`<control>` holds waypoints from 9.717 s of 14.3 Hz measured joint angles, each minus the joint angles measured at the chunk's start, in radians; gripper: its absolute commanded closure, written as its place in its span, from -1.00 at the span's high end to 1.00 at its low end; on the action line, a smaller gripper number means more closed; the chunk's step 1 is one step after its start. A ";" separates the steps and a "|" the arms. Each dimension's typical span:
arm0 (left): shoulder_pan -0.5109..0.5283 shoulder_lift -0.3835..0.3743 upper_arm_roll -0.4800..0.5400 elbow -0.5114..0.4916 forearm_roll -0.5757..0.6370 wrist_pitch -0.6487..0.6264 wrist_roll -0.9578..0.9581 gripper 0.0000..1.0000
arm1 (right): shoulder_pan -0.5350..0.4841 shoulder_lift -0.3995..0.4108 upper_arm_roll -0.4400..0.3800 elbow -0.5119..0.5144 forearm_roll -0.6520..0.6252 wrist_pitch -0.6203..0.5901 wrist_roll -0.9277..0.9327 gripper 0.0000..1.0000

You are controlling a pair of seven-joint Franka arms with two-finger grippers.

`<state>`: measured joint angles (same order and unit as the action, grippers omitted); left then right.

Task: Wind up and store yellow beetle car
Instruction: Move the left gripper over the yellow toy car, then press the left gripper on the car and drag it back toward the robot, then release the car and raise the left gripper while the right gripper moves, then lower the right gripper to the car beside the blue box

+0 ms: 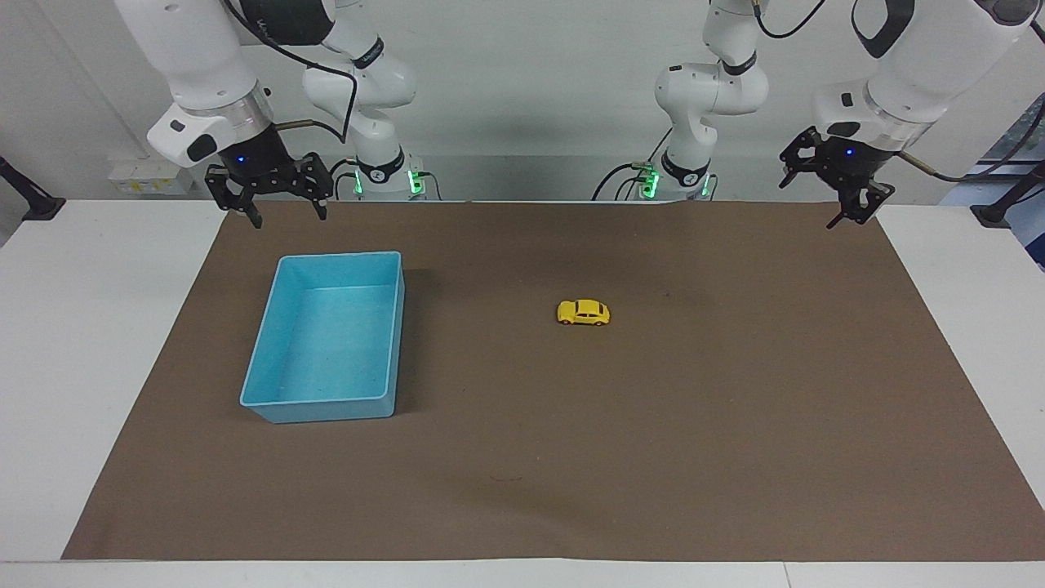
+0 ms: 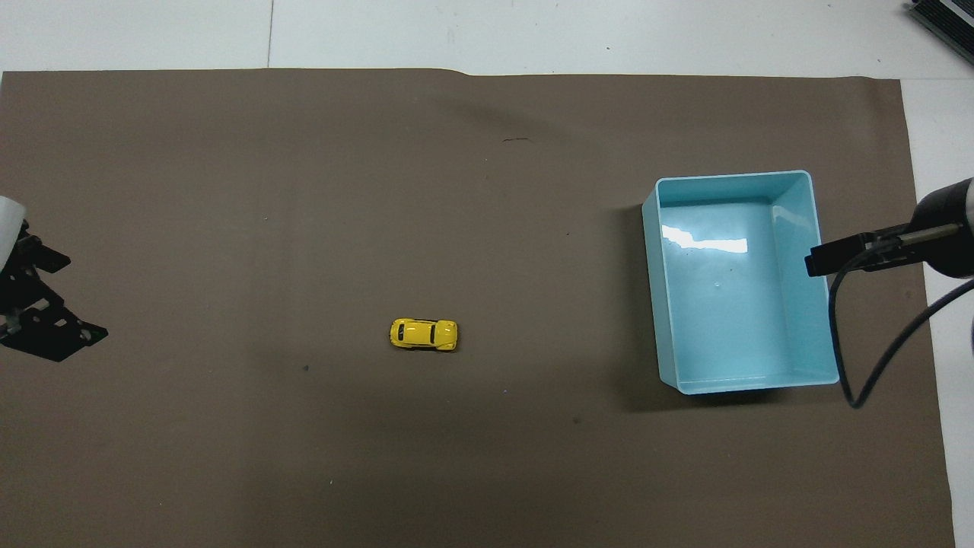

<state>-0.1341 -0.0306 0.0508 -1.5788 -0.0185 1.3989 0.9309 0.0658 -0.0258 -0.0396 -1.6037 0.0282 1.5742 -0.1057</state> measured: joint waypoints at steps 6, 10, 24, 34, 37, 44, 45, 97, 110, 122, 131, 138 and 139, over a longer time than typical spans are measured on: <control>-0.069 -0.002 -0.007 -0.018 0.000 0.059 0.061 1.00 | 0.000 0.000 0.000 0.000 0.000 0.000 0.000 1.00; -0.107 -0.005 -0.023 -0.057 0.000 0.129 0.121 1.00 | 0.000 0.000 0.000 0.000 0.000 0.000 0.000 1.00; -0.258 0.028 -0.030 -0.307 0.000 0.481 0.191 1.00 | 0.000 0.000 0.000 0.000 0.000 0.000 0.000 1.00; -0.371 0.181 -0.032 -0.397 0.000 0.739 0.214 1.00 | 0.000 0.000 0.000 0.000 0.000 0.000 0.000 1.00; -0.407 0.212 -0.031 -0.438 0.000 0.832 0.177 1.00 | 0.000 0.000 0.000 0.000 0.000 0.000 0.000 1.00; -0.516 0.242 -0.030 -0.519 0.000 0.930 0.034 1.00 | 0.000 0.000 0.000 0.000 0.000 0.000 0.000 1.00; -0.528 0.243 -0.030 -0.523 0.000 0.931 0.018 1.00 | 0.000 0.000 0.000 0.000 0.000 0.000 0.000 1.00; -0.318 0.113 -0.004 -0.721 0.045 0.967 0.282 0.79 | 0.006 0.000 0.006 0.000 0.000 0.017 0.000 1.00; -0.276 0.109 0.012 -0.446 0.073 0.698 -0.129 1.00 | 0.007 0.000 0.011 0.000 0.000 0.017 0.000 1.00; -0.029 0.092 0.025 -0.210 0.064 0.510 -0.721 1.00 | 0.016 0.000 0.031 -0.002 0.005 0.041 -0.194 1.00; -0.027 0.044 0.011 0.042 0.022 0.154 -0.911 1.00 | 0.139 -0.010 0.043 -0.079 0.005 0.069 -0.806 1.00; 0.012 0.044 0.022 0.036 -0.005 0.148 -0.911 1.00 | 0.173 -0.003 0.042 -0.223 0.005 0.193 -1.127 1.00; 0.012 0.044 0.021 0.035 -0.005 0.145 -0.911 1.00 | 0.189 -0.001 0.043 -0.243 0.005 0.206 -1.136 1.00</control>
<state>-0.1218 0.0132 0.0722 -1.5433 -0.0238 1.5442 0.0197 0.2550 -0.0263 0.0029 -1.8470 0.0328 1.7803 -1.2420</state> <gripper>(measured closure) 0.000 0.000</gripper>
